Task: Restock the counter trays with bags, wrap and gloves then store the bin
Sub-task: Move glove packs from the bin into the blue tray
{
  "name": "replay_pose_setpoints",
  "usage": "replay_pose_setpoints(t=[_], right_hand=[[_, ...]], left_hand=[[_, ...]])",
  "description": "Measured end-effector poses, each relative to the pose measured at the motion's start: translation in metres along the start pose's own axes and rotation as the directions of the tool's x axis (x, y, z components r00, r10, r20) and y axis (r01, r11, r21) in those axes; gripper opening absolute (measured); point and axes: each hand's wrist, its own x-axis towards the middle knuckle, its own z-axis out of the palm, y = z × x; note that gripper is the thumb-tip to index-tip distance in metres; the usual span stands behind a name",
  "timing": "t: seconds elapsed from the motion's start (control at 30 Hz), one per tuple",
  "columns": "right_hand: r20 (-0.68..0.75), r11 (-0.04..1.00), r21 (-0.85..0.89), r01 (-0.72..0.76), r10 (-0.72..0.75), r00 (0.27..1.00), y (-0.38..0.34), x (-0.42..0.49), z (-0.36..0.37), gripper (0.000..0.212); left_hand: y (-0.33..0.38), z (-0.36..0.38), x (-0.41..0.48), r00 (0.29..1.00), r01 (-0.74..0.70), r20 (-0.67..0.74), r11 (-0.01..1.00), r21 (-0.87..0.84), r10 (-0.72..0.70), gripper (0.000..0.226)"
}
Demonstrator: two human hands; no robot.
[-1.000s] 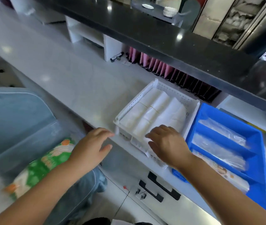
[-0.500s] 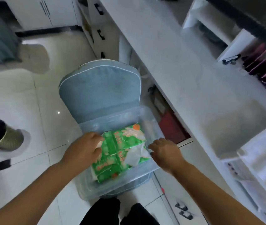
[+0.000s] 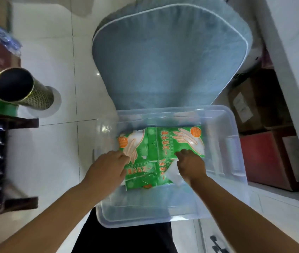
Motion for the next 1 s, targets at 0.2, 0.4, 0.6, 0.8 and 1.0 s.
replay_pose_setpoints(t=[0.2, 0.4, 0.6, 0.8, 1.0], right_hand=[[-0.045, 0.988, -0.121, 0.092, -0.098, 0.994, 0.012, 0.039, 0.040, 0.052], [-0.203, 0.977, -0.043, 0.208, -0.212, 0.956, 0.025, 0.049, 0.048, 0.022], [-0.481, 0.941, 0.203, 0.272, -0.146, 0.865, 0.015, 0.033, 0.014, 0.010], [-0.556, 0.868, 0.237, 0.435, -0.246, 0.794, -0.035, -0.005, -0.008, 0.009], [-0.555, 0.845, 0.247, 0.475, -0.278, 0.784, -0.052, -0.013, -0.010, 0.020]], left_hand=[[0.010, 0.045, 0.024, 0.996, 0.089, -0.006, 0.985, -0.145, -0.090, 0.037], [0.029, 0.069, 0.033, 0.992, 0.127, 0.029, 0.977, -0.174, -0.124, 0.035], [0.056, 0.067, 0.038, 0.971, 0.239, 0.083, 0.917, -0.319, -0.224, 0.036], [0.081, 0.031, 0.055, 0.766, 0.309, 0.336, -0.143, -0.940, -0.548, 0.007], [0.038, 0.003, 0.040, 0.668, 0.159, 0.097, 0.014, -0.987, -0.738, 0.029]])
